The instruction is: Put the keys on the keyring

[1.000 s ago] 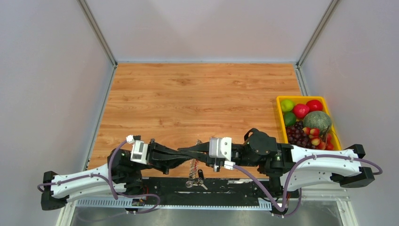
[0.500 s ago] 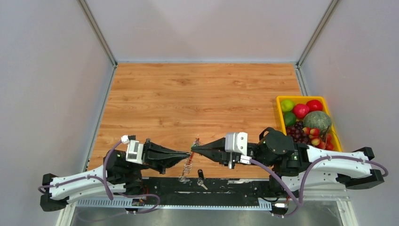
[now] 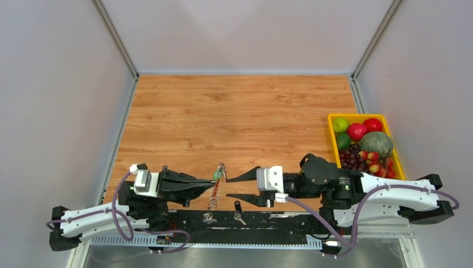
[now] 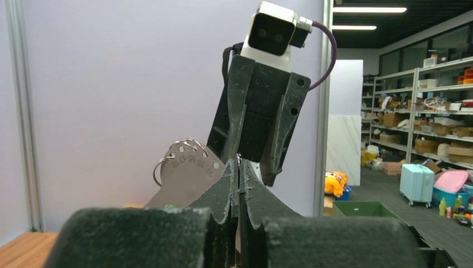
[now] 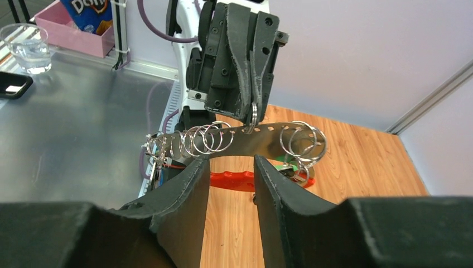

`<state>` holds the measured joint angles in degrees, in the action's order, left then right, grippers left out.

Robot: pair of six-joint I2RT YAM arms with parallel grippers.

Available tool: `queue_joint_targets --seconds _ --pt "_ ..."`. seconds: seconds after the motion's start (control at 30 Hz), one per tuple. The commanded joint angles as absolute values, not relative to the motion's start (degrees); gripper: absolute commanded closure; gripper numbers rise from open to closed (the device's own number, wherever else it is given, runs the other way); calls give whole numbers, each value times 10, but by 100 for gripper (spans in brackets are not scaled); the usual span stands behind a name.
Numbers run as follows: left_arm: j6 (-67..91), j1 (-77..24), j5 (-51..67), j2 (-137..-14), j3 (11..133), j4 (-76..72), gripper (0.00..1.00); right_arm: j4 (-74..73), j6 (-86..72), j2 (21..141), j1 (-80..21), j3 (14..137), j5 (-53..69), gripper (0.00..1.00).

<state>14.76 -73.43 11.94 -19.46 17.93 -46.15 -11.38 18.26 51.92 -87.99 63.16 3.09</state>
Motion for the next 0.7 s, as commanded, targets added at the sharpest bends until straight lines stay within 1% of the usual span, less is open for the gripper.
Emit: queue_joint_targets --seconds 0.0,0.13,0.67 --pt "159 -735 140 -206 173 -558 100 -98 209 540 -881 653 64 59" --pt "162 -735 152 -217 165 -590 100 -78 222 556 -881 663 71 59" --pt "166 -735 172 -224 163 -602 100 -15 233 560 -881 672 72 59"
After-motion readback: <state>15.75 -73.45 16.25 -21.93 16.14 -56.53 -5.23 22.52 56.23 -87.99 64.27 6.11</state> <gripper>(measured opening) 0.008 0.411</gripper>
